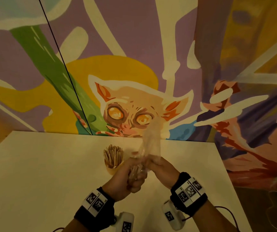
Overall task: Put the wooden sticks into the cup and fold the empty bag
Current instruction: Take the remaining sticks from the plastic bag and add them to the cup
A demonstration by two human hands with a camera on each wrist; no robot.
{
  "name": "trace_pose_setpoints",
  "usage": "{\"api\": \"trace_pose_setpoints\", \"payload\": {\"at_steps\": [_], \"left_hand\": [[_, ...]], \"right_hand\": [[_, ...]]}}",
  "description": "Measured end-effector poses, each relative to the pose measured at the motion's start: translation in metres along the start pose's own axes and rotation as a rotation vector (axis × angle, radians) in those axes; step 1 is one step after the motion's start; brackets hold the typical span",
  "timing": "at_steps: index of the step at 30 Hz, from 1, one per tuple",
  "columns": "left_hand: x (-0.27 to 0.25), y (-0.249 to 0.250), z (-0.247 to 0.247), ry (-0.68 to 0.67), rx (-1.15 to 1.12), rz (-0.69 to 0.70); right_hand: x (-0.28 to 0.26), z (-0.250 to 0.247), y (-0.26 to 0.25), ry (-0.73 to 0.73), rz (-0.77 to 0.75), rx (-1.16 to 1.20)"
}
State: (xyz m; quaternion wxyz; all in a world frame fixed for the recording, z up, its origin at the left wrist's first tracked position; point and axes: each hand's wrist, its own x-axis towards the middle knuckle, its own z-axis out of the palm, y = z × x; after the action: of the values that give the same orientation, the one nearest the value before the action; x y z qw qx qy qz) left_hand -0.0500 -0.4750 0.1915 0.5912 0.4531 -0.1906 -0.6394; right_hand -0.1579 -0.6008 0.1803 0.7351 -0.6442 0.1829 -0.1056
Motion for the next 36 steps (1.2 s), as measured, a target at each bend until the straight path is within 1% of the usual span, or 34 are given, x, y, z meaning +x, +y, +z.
{"api": "trace_pose_setpoints", "payload": {"at_steps": [1, 3, 5, 6, 10, 13, 14, 15, 17, 19, 22, 23, 27, 30, 32, 33, 36], "left_hand": [[0.001, 0.001, 0.001, 0.014, -0.018, 0.002], [0.002, 0.001, 0.005, 0.092, 0.073, 0.020], [0.001, 0.003, 0.011, 0.189, 0.200, 0.043], [0.001, 0.004, 0.012, 0.214, 0.228, 0.046], [0.001, 0.005, 0.006, 0.248, 0.220, 0.052], [-0.001, 0.006, 0.003, 0.240, 0.186, 0.068], [-0.001, 0.007, 0.004, 0.238, 0.172, 0.072], [-0.002, 0.007, 0.005, 0.242, 0.159, 0.076], [-0.001, 0.008, 0.007, 0.252, 0.137, 0.086], [-0.001, 0.009, 0.010, 0.265, 0.098, 0.099], [0.000, 0.010, 0.009, 0.272, 0.054, 0.145], [0.000, 0.010, 0.008, 0.271, 0.072, 0.168], [-0.002, 0.011, 0.008, 0.240, 0.207, 0.252], [-0.001, 0.011, 0.005, 0.275, 0.188, 0.239], [-0.001, 0.009, 0.004, 0.278, 0.176, 0.225], [-0.001, 0.008, 0.004, 0.277, 0.168, 0.209], [-0.003, 0.006, 0.003, 0.249, 0.159, 0.192]], "right_hand": [[0.001, -0.002, 0.002, -0.042, -0.002, 0.004], [0.002, -0.002, 0.002, -0.111, -0.015, 0.030], [0.003, -0.003, -0.002, -0.113, -0.043, 0.078], [0.002, -0.003, -0.004, -0.103, -0.064, 0.120], [0.004, -0.008, -0.015, 0.009, -0.118, 0.417], [0.008, -0.006, -0.020, 0.185, -0.088, 0.543], [0.009, -0.004, -0.020, 0.244, -0.075, 0.528], [0.009, -0.003, -0.019, 0.269, -0.077, 0.483], [0.009, -0.001, -0.014, 0.286, -0.093, 0.380], [0.009, 0.000, -0.011, 0.302, -0.140, 0.237], [0.007, 0.003, -0.009, 0.234, -0.230, 0.005], [0.007, 0.004, -0.010, 0.208, -0.229, -0.029], [0.006, 0.001, -0.018, 0.099, -0.193, -0.026], [0.008, -0.003, -0.021, 0.066, -0.166, 0.082], [0.009, 0.001, -0.025, 0.044, -0.110, 0.187], [0.009, 0.004, -0.027, 0.039, -0.085, 0.198], [0.013, 0.016, -0.026, 0.057, -0.052, 0.011]]}}
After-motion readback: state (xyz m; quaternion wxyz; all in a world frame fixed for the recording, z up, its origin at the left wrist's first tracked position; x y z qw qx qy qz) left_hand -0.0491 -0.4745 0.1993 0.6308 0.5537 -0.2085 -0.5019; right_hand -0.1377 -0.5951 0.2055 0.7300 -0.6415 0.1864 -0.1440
